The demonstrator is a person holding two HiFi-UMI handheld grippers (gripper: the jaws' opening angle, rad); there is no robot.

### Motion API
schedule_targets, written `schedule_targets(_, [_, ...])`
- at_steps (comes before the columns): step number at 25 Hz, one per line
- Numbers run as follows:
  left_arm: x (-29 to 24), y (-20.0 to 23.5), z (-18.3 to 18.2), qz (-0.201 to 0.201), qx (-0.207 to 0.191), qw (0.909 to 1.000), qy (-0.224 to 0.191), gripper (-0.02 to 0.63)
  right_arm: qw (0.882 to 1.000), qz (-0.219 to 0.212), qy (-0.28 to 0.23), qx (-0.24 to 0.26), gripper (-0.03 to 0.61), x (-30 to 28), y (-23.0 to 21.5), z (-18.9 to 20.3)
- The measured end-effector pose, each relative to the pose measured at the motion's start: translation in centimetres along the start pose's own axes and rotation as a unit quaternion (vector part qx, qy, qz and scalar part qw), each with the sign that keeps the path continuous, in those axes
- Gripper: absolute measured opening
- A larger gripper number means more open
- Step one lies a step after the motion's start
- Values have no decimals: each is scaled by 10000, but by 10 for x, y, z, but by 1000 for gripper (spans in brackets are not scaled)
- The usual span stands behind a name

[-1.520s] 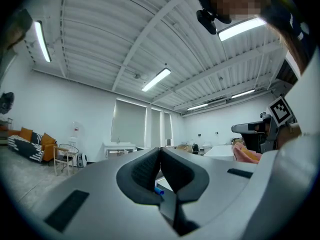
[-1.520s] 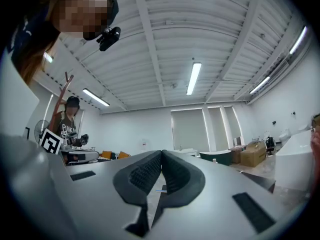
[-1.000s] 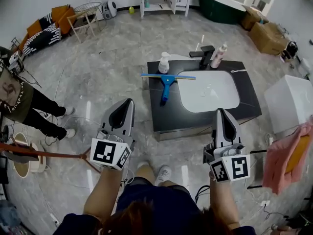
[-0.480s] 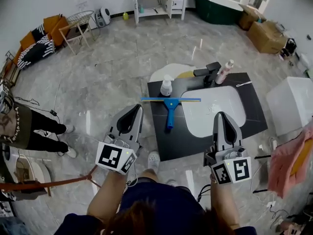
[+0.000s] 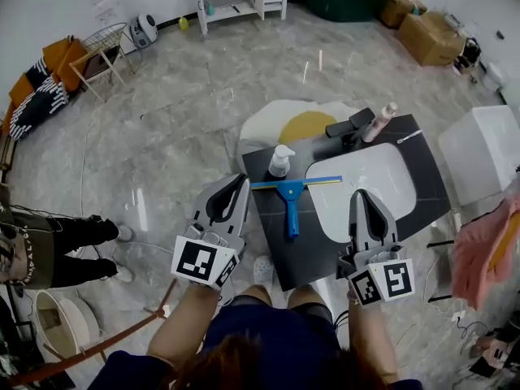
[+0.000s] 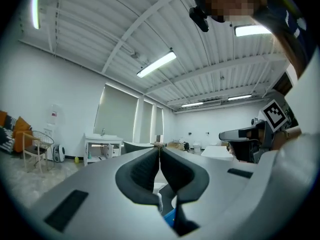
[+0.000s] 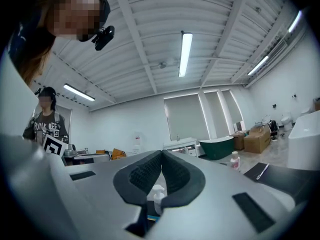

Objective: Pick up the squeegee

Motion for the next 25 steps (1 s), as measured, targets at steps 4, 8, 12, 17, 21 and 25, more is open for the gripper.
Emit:
schedule_targets(4, [-18,23,14,-149,144,9997,104,20,9991,-91,332,-239,17,-29,-9,21])
schedule_targets(8, [-31,40,32,-355,268,9987,267,20,9971,-101,655,-373,17,-53,-25,44])
schedule_targets(12, [-41,51,47,-567,407,9967,423,20,9939,-99,1052,-303,24,-79,-47,74])
schedule_targets(17, [-58,49,73,-700,477,9944,636,20,9835,-216,1774,-296,53,-100,-68,127])
schedule_targets(21, [-73,42,91,-760,552,9924,794,20,9713,-247,2309,-513,72,-112,-86,172])
schedule_targets(25, [-89,34,105,-671,491,9913,1016,20,9555,-361,2731,-1059,81,-128,-100,207])
Point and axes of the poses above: the fingertips, and each gripper's own axes: x backward along the fingers, y to its left, z out of its underside, the point moved 3 cm from there along x, backward along the fingers, and after that the axes turned 8 degrees about y, right-handed, at the moved point
